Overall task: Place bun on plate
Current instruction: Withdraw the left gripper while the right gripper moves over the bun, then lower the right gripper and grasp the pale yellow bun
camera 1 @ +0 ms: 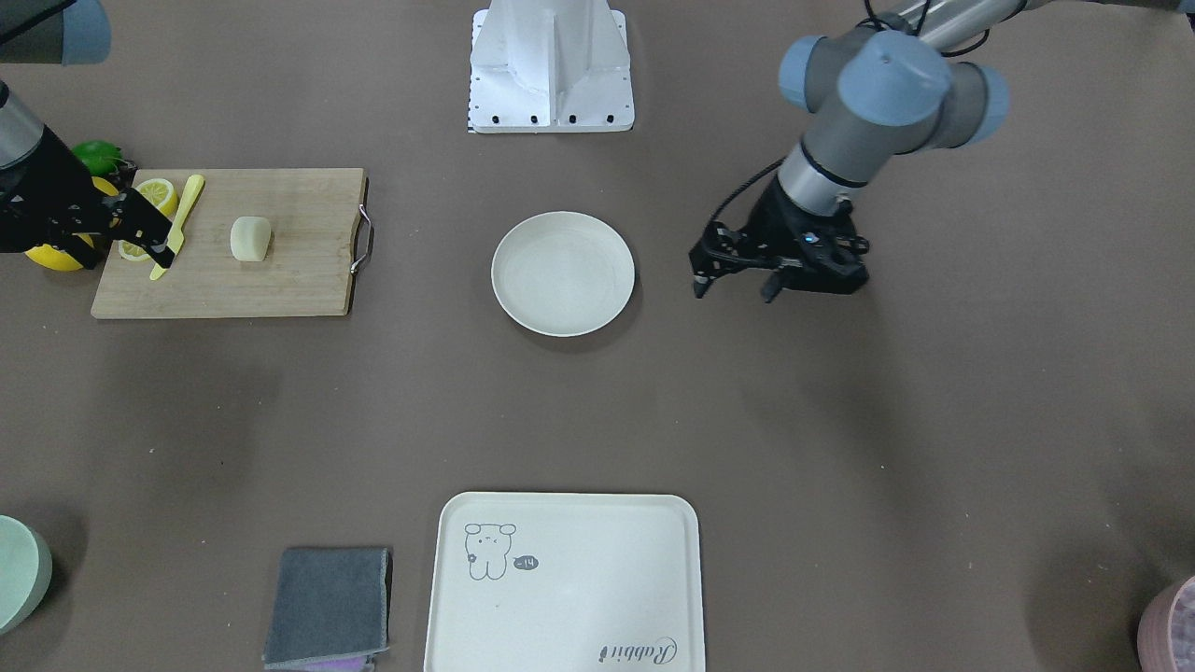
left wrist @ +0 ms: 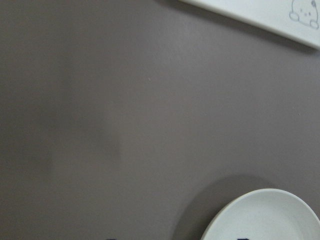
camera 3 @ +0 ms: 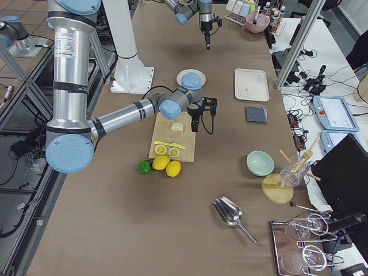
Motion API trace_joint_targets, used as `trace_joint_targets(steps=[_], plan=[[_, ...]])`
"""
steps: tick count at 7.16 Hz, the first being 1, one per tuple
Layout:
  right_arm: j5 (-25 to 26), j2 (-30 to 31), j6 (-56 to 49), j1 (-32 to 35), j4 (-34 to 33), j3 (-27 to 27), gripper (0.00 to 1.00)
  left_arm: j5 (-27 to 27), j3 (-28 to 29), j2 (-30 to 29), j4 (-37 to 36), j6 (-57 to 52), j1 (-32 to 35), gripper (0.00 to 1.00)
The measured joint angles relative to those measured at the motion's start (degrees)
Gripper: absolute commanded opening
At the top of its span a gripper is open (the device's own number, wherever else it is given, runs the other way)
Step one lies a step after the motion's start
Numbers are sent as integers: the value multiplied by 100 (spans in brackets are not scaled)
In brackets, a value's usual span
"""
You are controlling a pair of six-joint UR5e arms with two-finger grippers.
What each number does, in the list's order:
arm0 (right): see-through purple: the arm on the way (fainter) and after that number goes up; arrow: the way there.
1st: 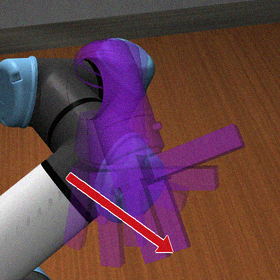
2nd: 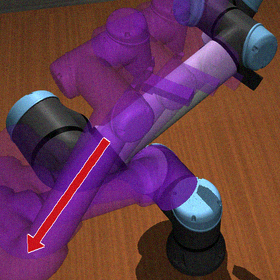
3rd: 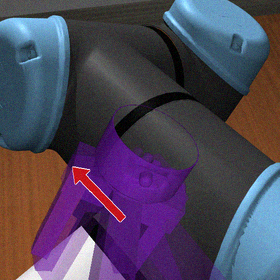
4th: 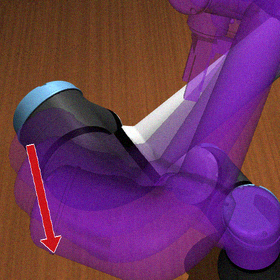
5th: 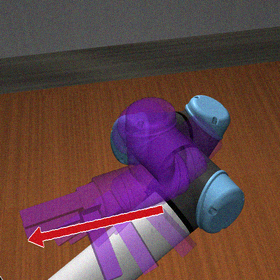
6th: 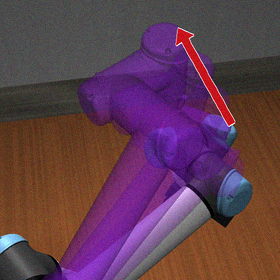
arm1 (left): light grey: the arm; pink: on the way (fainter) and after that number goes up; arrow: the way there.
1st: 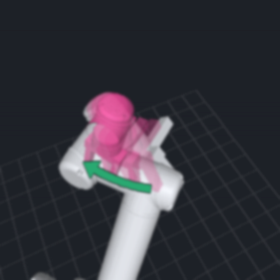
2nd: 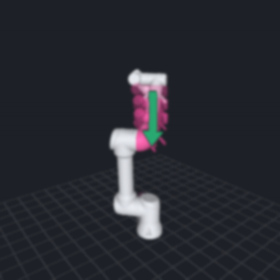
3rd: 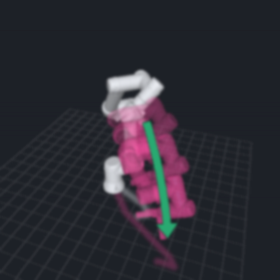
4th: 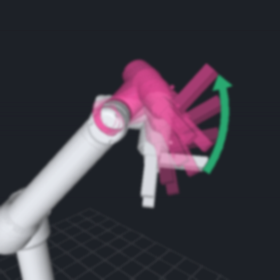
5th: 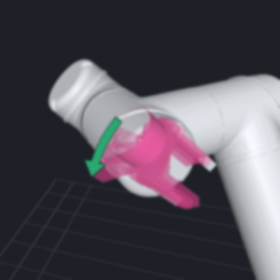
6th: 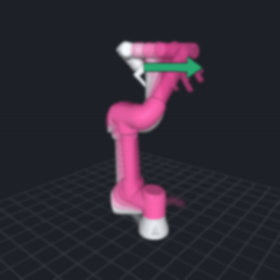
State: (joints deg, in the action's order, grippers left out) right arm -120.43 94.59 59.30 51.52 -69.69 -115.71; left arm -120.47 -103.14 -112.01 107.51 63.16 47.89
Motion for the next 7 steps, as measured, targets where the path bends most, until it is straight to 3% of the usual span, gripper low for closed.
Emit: trace_joint_targets(steps=[3, 5, 7], plan=[[745, 62, 874, -1002, 0, -198, 99, -691, -30, 487, -1735, -3554, 2015, 98], [1282, 139, 1252, -1631, 7, -220, 98, -843, 174, 837, -2141, -5059, 2896, 98], [1702, 241, 1379, -2142, 13, -209, 75, -868, 242, 974, -2162, -5586, 3160, 98]])
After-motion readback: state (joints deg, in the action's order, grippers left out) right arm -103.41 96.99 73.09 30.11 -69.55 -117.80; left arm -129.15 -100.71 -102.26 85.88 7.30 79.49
